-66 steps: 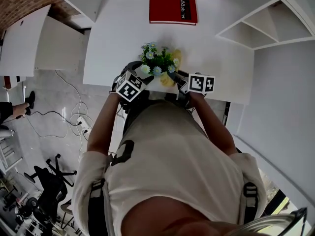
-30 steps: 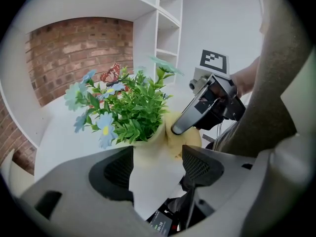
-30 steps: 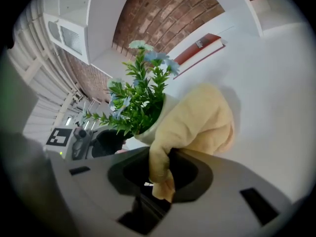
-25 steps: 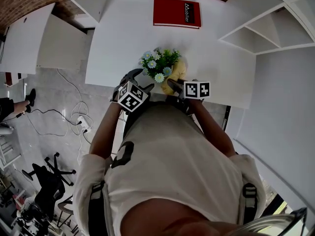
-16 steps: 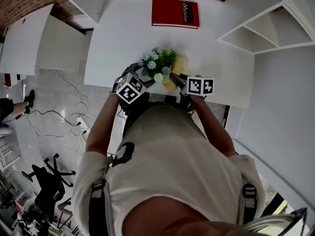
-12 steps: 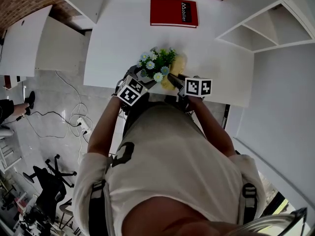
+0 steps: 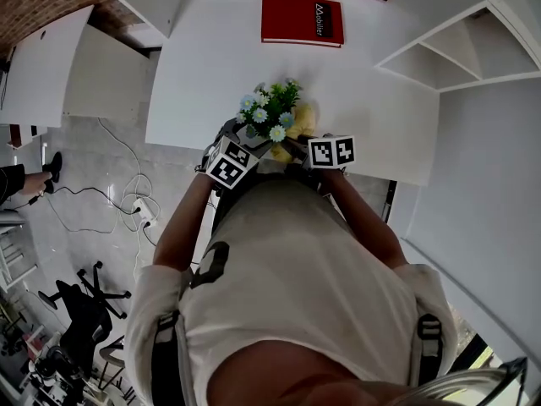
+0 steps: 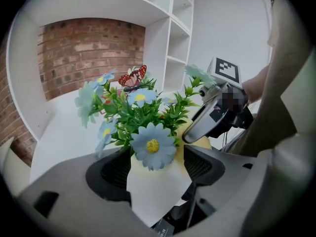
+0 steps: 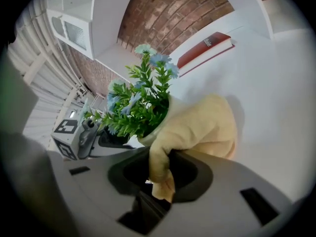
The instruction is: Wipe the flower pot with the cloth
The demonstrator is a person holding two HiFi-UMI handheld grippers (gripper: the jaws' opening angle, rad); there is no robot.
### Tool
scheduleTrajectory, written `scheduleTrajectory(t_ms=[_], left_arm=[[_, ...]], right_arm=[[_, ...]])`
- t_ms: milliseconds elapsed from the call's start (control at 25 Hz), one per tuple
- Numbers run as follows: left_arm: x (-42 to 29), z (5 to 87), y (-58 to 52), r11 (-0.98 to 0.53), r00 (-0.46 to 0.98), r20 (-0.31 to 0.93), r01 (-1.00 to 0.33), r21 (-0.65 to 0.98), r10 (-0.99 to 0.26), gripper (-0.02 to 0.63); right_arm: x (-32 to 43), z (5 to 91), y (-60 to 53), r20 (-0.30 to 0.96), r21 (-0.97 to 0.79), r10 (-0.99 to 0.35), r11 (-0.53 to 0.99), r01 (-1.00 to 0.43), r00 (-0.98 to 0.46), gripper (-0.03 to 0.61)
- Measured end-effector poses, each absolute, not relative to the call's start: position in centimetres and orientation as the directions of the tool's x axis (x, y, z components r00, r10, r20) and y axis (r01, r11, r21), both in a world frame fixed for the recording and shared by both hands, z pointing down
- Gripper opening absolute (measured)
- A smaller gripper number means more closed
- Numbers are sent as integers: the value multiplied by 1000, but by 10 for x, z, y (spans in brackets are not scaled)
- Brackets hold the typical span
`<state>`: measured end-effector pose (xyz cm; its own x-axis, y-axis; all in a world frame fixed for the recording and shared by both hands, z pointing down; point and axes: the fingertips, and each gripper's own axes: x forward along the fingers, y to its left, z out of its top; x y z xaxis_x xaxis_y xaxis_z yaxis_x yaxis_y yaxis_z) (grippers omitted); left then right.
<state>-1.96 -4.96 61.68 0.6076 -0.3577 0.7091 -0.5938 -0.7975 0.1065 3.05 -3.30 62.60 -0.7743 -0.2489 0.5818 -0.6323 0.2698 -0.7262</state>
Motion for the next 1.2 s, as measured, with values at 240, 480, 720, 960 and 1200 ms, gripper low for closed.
scheduleTrajectory(t_ms=[240,480,720,960,1200], left_arm=[[-18,617,-35,-823,614,723,-558,111,-318,339],[-7,618,-20,-851,640,718,-510,128,-275,339],[-19,624,-24,-862,600,748,-501,75,-284,339],[-25,641,-38,-886,552,788,-463,17,-273,339],[-15,641,-41,-856,547,782,-516,34,-299,333]], right_arm=[[42,619,-46,582,-713,-294,263,-650,-758,106],[55,609,-64,570,-683,-387,267,-680,-725,106],[53,612,-58,560,-682,-391,283,-674,-731,106],[56,613,-60,572,-672,-378,293,-680,-728,106],[46,618,-48,590,-658,-337,326,-679,-734,106]])
